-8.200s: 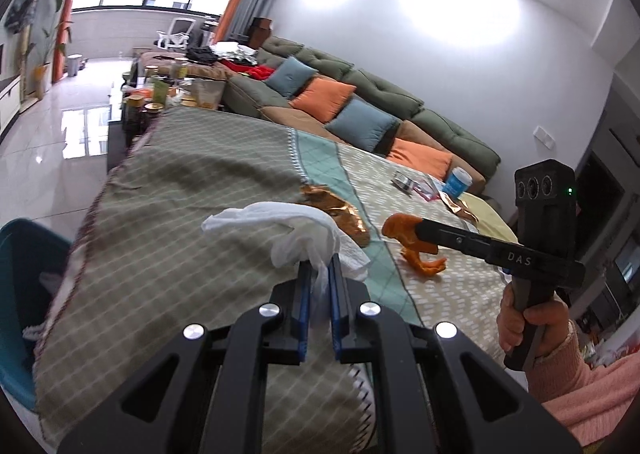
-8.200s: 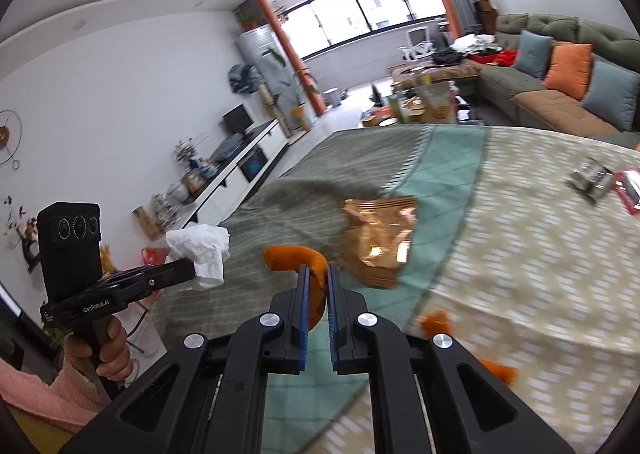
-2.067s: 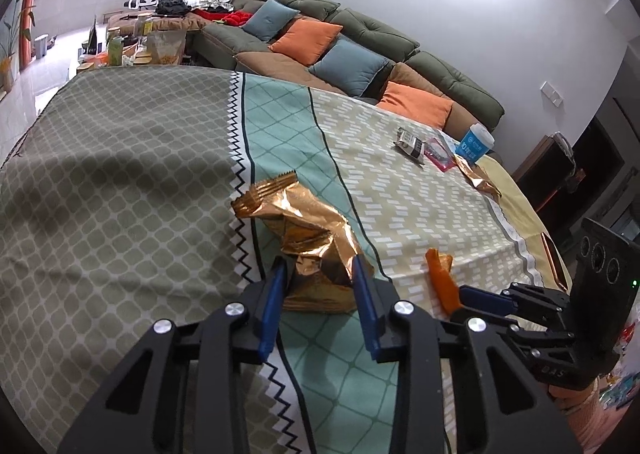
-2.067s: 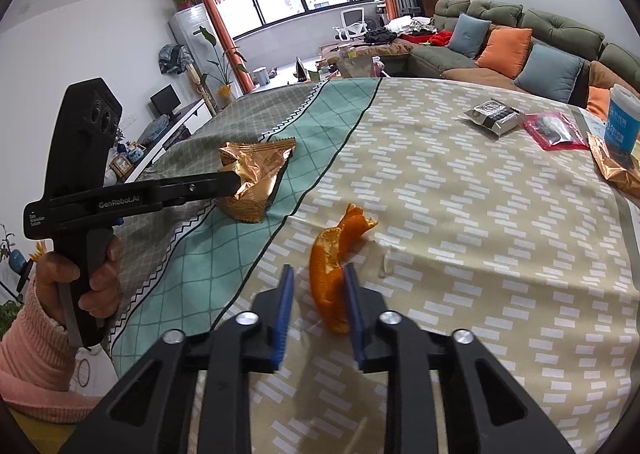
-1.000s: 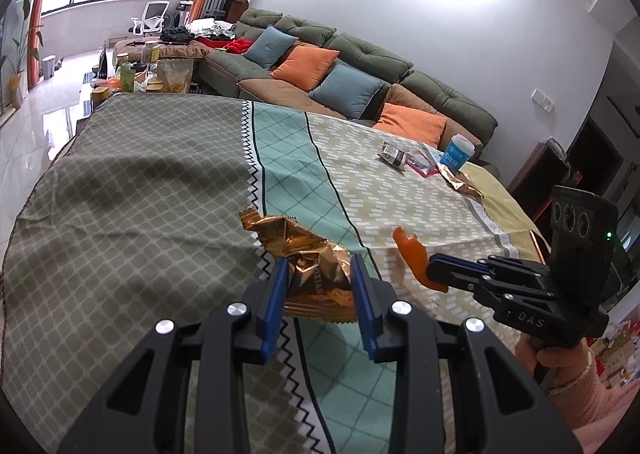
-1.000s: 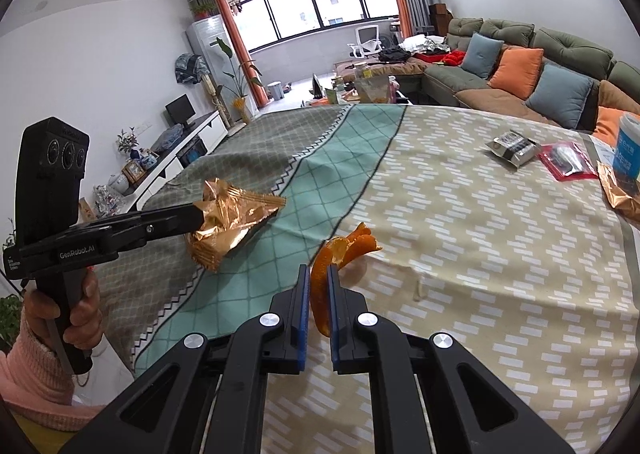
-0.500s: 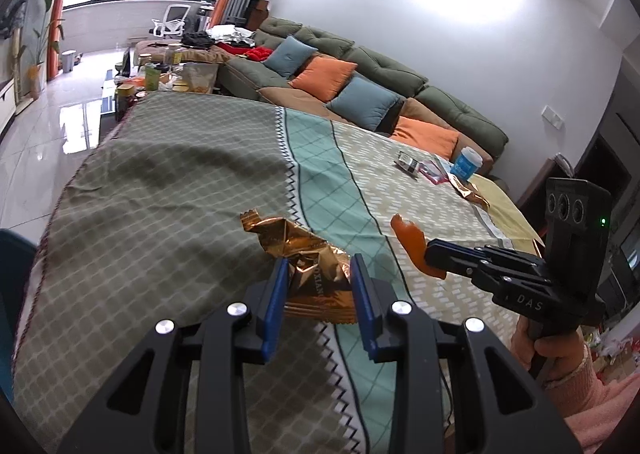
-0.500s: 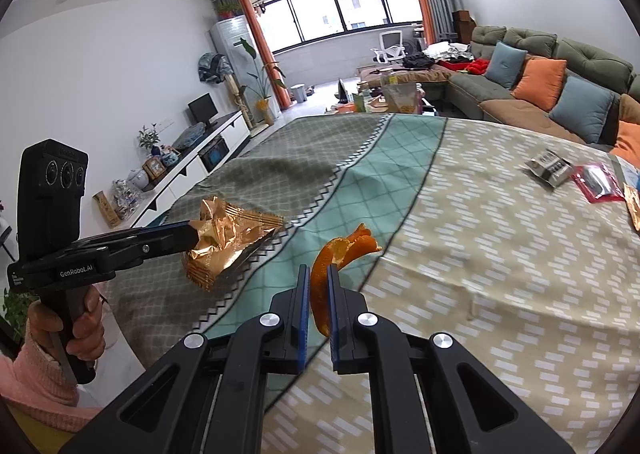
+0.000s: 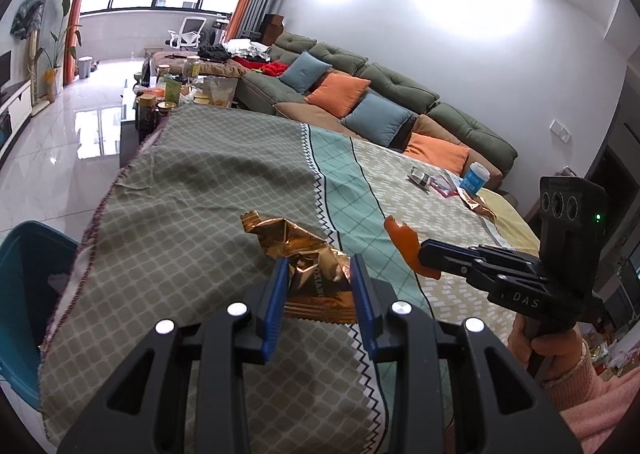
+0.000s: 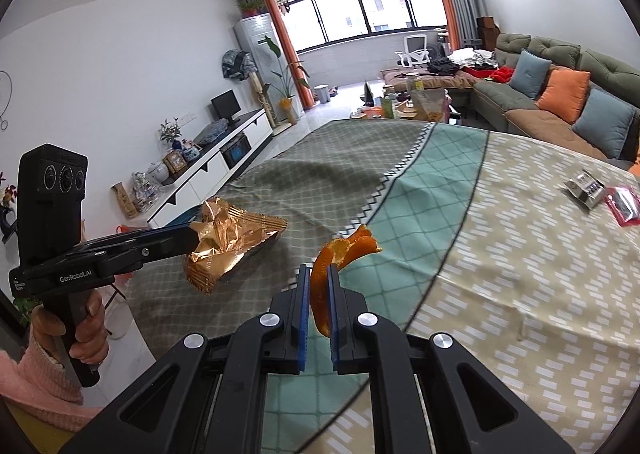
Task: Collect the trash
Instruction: 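Lift the gold foil bag toward the teal bin with the left gripper while the right gripper holds the peel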
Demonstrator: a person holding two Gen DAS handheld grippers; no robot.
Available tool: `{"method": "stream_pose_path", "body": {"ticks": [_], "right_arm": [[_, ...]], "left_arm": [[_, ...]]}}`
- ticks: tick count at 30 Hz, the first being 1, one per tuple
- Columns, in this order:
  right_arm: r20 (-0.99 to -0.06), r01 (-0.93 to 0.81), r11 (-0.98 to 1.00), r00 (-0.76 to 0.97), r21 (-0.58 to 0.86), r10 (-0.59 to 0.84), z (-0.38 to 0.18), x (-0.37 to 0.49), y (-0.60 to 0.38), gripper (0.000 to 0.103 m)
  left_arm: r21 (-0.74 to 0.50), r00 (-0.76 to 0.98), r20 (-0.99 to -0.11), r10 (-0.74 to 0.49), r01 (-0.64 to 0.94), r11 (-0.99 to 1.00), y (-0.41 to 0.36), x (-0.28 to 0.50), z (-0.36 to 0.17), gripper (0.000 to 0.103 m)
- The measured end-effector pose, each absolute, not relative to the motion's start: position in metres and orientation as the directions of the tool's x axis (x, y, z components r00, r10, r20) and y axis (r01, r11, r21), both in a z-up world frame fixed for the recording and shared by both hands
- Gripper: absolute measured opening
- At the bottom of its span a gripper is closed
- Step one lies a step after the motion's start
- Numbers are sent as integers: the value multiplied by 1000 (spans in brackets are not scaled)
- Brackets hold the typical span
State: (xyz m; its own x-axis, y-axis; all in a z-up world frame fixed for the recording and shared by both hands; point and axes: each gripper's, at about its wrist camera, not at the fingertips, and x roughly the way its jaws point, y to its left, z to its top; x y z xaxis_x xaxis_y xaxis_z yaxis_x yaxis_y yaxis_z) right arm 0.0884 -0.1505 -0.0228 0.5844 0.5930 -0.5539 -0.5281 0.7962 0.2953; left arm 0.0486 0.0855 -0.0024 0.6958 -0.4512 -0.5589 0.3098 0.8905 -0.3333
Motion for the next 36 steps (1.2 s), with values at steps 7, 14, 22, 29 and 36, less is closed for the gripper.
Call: {"method": "stream_pose_path", "body": {"ticks": [7,14,22,29,36], "right_arm": [[-547,-556,776,566,298,617,-22,87,-136,9],[-547,-580,760,549,295,632,-22,85,-124,9],[-548,-599,744,531,297,646,-21,85,-113,9],[-546,-617,730,518,294,658,-19,84,-101,9],[-545,-636,713,501,296,673,-18,83,-92,9]], "left_arm": [[-330,716,-549,-431,288,899,102,37,2,32],[-323,734,-540,-413,272,906,111,30,5,32],[-317,754,-524,-396,259,912,120,20,11,32],[-316,767,-519,-378,239,918,128,16,14,32],[-317,774,-518,-364,221,922,135,13,15,32]]}}
